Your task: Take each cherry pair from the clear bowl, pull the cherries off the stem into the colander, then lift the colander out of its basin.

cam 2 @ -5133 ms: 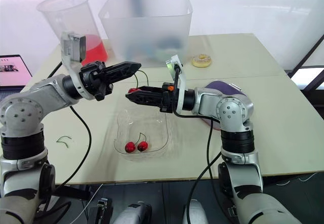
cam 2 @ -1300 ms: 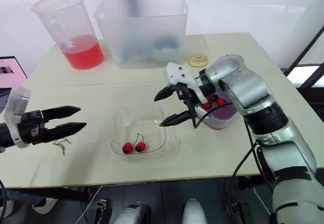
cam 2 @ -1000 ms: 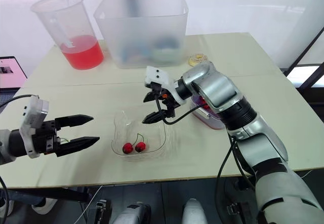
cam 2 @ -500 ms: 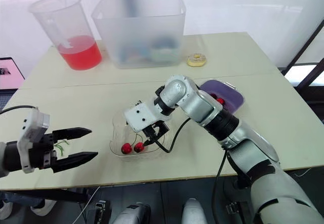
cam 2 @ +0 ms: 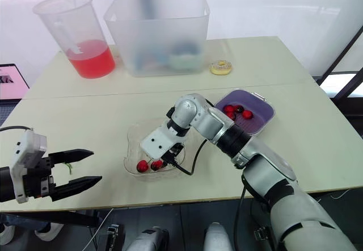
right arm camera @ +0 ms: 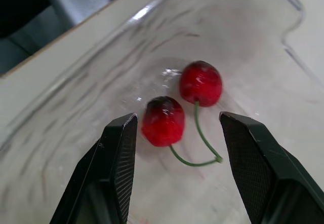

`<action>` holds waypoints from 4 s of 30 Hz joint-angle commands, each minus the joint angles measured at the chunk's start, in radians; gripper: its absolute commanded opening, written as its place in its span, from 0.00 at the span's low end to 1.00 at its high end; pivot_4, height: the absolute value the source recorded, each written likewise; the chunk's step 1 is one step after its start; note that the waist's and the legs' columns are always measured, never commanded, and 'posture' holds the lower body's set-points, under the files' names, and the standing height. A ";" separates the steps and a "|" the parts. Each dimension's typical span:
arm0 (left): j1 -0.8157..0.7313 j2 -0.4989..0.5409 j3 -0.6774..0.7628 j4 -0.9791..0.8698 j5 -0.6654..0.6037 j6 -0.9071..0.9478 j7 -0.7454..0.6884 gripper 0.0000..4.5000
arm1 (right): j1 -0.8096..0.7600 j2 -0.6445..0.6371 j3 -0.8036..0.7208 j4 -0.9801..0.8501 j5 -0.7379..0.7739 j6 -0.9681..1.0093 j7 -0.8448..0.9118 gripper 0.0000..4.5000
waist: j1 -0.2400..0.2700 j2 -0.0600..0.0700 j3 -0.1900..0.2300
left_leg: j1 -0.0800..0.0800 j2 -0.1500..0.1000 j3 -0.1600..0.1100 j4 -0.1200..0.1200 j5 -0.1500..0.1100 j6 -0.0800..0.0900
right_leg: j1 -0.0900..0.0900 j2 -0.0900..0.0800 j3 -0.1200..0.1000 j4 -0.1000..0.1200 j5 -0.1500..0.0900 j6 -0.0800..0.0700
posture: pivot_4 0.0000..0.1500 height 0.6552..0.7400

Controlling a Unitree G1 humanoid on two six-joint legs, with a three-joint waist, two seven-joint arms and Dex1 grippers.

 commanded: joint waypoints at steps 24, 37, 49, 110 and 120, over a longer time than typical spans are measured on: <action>-0.044 -0.012 -0.061 0.002 0.013 -0.024 0.069 1.00 | -0.211 0.074 0.029 0.436 -0.265 -0.564 -0.147 0.01 | -0.002 0.000 0.000 | 0.000 0.000 0.000 0.000 0.000 0.000 | 0.000 0.000 0.000 0.000 0.000 0.000 | 1.00 1.00; -0.123 -0.009 -0.145 0.047 0.046 -0.037 0.051 1.00 | -0.237 0.020 -0.076 0.376 -0.129 -0.480 0.033 1.00 | -0.001 0.001 0.000 | 0.001 0.000 -0.001 -0.001 0.000 -0.001 | 0.000 0.001 0.000 0.000 0.000 0.000 | 1.00 1.00; -0.213 0.007 -0.234 0.121 0.091 -0.073 0.003 1.00 | -0.061 -0.058 -0.255 -0.229 -0.046 0.685 -0.018 1.00 | 0.003 0.001 0.000 | 0.000 0.000 -0.001 -0.001 0.000 -0.001 | 0.000 0.000 0.000 0.000 0.000 0.000 | 1.00 1.00; -0.567 -0.117 -0.115 0.312 -0.393 0.057 0.269 1.00 | -0.030 -0.259 -0.163 -0.292 -0.069 -0.169 -0.446 0.01 | 0.002 0.000 0.000 | 0.000 0.000 0.000 0.001 0.000 -0.001 | 0.000 0.000 0.000 0.001 0.000 0.000 | 1.00 1.00; -0.864 -0.130 -0.290 0.466 -0.365 0.146 0.463 1.00 | -0.013 -0.168 -0.218 -0.210 -0.302 -0.449 -0.750 0.01 | 0.001 -0.001 0.000 | 0.000 -0.001 -0.001 0.002 0.000 -0.001 | 0.000 0.000 0.000 0.002 0.000 0.000 | 1.00 1.00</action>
